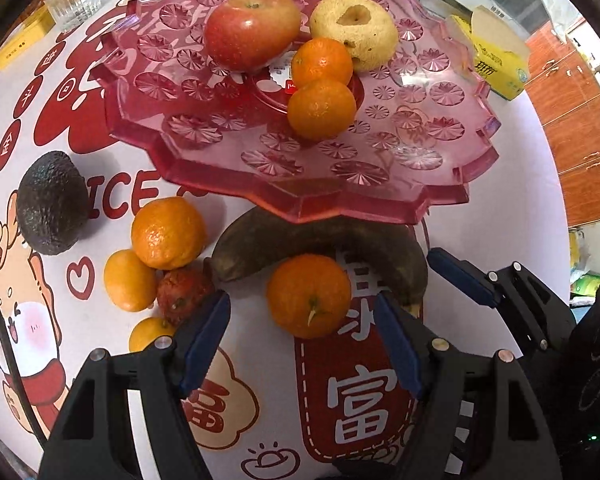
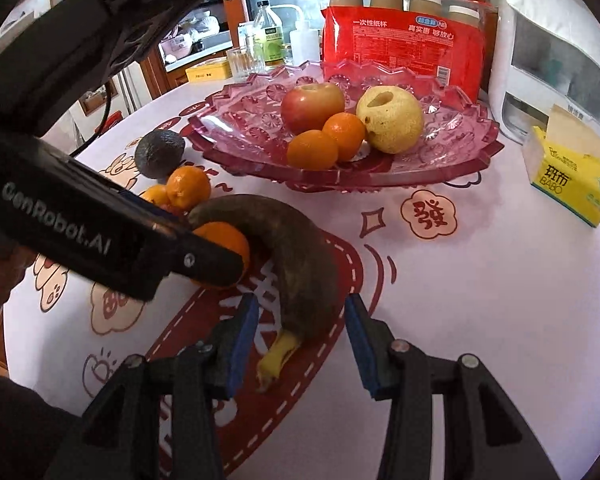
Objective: Organize fruits
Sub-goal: 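Grasp the orange beside the banana with the left tool while the right tool reaches the banana, then grasp and lift the dark banana with the right tool while the left tool lifts its orange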
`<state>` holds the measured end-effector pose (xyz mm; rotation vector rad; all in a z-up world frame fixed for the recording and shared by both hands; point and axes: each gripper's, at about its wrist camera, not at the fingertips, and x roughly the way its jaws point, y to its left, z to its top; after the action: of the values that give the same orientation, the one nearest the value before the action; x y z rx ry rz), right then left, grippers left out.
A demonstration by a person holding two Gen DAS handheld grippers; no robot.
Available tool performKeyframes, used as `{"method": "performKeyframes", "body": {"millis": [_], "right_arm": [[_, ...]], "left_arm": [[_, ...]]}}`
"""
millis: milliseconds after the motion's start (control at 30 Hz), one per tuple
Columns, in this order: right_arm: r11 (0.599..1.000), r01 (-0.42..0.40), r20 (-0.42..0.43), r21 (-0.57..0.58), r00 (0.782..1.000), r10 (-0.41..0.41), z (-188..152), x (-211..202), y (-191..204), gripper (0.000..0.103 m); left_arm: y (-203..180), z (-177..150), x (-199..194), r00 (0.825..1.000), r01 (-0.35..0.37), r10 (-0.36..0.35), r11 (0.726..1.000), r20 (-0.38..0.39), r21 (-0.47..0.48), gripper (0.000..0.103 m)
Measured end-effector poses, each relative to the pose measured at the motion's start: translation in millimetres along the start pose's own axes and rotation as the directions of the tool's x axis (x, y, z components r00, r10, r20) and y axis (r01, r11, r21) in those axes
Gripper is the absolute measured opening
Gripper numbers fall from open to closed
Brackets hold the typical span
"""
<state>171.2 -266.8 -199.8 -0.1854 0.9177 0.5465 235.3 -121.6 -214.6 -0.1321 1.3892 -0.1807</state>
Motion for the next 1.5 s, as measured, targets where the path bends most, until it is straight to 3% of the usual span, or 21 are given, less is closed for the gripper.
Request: {"method": "performKeyframes", "body": {"millis": [133,467,567,933,1233,1500], "right_arm": [[1.000,-0.010,0.001,-0.003,1.000,0.010,2,10,0,0.045],[1.000,-0.001,0.034,-0.018,0.999,0.002,9,19,1,0.045],[1.000,0.001,0.039,0.011,0.999,-0.001,11,21,-2,0.037],[0.999,0.006,0.032,0.033,0.999,-0.007,5,16,1,0.035],[0.997,0.053,0.054,0.058,0.997,-0.056,-12,-10,9,0.035],[0.993,0.078,0.048,0.090,0.995,-0.083,-32,-40,24,0.034]], "left_arm": [[-5,7,5,1.000,-0.019,0.019,1.000,-0.008,0.007,0.064],[-9,16,11,0.998,-0.058,0.058,0.998,-0.019,0.004,0.059],[-10,12,11,1.000,-0.014,0.014,1.000,-0.022,0.005,0.044],[-29,8,4,0.997,-0.073,0.075,0.995,-0.016,0.071,0.043],[-42,-15,-31,0.995,-0.096,0.097,0.991,-0.006,0.098,0.043],[-31,-41,-80,0.995,-0.090,0.086,0.993,0.050,0.079,0.043]]}}
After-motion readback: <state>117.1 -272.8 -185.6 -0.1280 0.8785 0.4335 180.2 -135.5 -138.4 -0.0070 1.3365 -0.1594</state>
